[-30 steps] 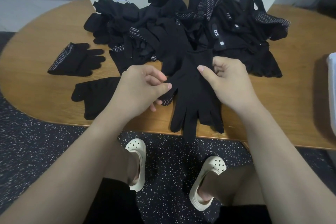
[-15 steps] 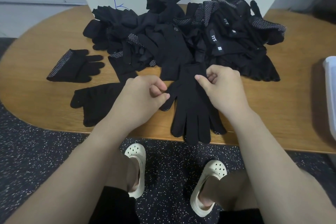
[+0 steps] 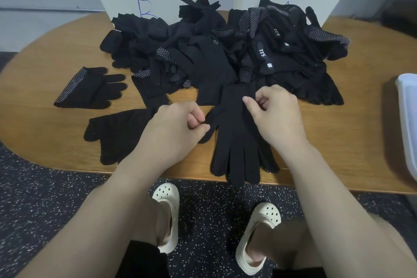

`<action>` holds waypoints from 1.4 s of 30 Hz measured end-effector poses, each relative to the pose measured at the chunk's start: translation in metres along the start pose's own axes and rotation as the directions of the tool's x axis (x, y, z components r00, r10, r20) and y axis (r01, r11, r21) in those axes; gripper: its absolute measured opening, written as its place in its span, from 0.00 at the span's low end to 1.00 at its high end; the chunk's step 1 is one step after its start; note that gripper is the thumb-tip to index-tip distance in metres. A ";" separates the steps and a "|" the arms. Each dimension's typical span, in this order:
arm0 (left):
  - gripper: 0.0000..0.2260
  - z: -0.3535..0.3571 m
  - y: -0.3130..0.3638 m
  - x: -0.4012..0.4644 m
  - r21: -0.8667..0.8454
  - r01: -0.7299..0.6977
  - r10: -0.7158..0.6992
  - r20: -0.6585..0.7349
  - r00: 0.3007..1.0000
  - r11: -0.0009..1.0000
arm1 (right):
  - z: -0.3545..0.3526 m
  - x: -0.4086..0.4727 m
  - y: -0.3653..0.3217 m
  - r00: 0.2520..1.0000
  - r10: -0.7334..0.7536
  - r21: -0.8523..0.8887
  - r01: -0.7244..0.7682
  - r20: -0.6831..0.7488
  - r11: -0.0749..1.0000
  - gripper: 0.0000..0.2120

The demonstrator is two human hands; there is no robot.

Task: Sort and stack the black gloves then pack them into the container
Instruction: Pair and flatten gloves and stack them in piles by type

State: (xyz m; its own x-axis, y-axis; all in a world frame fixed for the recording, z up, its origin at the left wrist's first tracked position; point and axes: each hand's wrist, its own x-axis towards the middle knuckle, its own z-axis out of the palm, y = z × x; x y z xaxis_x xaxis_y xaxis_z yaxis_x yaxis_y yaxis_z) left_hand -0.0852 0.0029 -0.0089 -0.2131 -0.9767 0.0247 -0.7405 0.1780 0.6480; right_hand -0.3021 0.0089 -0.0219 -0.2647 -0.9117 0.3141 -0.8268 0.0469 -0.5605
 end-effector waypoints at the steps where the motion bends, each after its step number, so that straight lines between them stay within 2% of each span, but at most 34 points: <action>1: 0.04 0.000 0.000 0.000 0.002 -0.002 0.002 -0.001 1.000 1.000 | 0.000 0.000 0.001 1.000 0.001 -0.006 -0.001 -0.001 1.000 0.15; 4: 0.05 0.001 0.000 0.000 0.022 -0.053 0.054 -0.029 0.998 0.998 | 0.001 0.000 0.000 1.000 0.013 -0.009 -0.013 -0.002 1.000 0.13; 6: 0.05 0.001 -0.001 0.001 0.086 -0.206 0.210 -0.048 0.976 0.975 | 0.002 0.000 -0.002 1.000 0.019 -0.010 -0.019 -0.017 1.000 0.10; 9: 0.09 0.003 0.003 0.008 0.128 -0.504 0.504 0.038 0.863 0.854 | 0.001 -0.001 -0.002 0.998 0.038 -0.024 -0.039 -0.047 0.999 0.14; 12: 0.15 0.013 0.007 0.019 0.143 -0.594 0.579 0.135 0.804 0.792 | -0.001 -0.005 -0.003 0.994 -0.032 0.019 0.035 -0.104 0.999 0.13; 14: 0.18 0.022 0.009 0.024 0.174 -0.580 0.548 0.200 0.812 0.796 | -0.006 -0.009 -0.003 0.987 -0.109 0.047 0.116 -0.120 0.992 0.12; 17: 0.24 0.032 0.011 0.030 0.248 -0.543 0.470 0.297 0.831 0.802 | -0.012 -0.021 -0.006 0.982 -0.185 0.072 0.187 -0.034 0.980 0.15; 22: 0.27 0.037 0.010 0.035 0.303 -0.509 0.412 0.332 0.849 0.805 | -0.009 -0.039 -0.011 0.961 -0.157 0.072 0.144 0.230 0.987 0.21; 25: 0.26 0.031 0.005 0.037 0.295 -0.497 0.399 0.336 0.853 0.816 | -0.007 -0.046 -0.011 0.904 -0.140 -0.065 0.182 0.403 0.981 0.28; 28: 0.21 0.024 0.000 0.045 0.250 -0.501 0.451 0.232 0.862 0.828 | -0.006 -0.053 -0.009 0.850 -0.132 -0.241 0.288 0.510 0.927 0.34; 33: 0.12 0.029 0.001 0.066 0.192 -0.485 0.484 0.058 0.873 0.853 | -0.009 -0.057 -0.010 0.836 -0.146 -0.316 0.354 0.529 0.880 0.39; 35: 0.09 0.031 -0.001 0.072 0.128 -0.479 0.480 0.022 0.877 0.869 | -0.014 -0.059 -0.008 0.811 -0.177 -0.297 0.394 0.558 0.870 0.39; 39: 0.04 0.028 -0.002 0.082 -0.105 -0.360 0.356 -0.055 0.933 0.927 | -0.031 -0.070 -0.004 0.688 -0.293 -0.160 0.514 0.664 0.843 0.31; 41: 0.03 0.027 -0.002 0.084 -0.127 -0.304 0.300 -0.047 0.953 0.944 | -0.036 -0.075 -0.002 0.647 -0.355 -0.066 0.532 0.674 0.844 0.28; 42: 0.05 0.026 -0.002 0.084 -0.117 -0.296 0.294 -0.032 0.955 0.948 | -0.038 -0.076 -0.002 0.650 -0.379 -0.020 0.519 0.659 0.854 0.27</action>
State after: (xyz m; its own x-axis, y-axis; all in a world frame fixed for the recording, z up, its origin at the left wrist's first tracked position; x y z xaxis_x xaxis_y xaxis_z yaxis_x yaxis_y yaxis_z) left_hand -0.1184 -0.0766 -0.0282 -0.4009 -0.8844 0.2391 -0.5640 0.4439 0.6963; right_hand -0.2992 0.0932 -0.0160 0.4686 -0.8790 -0.0884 -0.8538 -0.4250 -0.3005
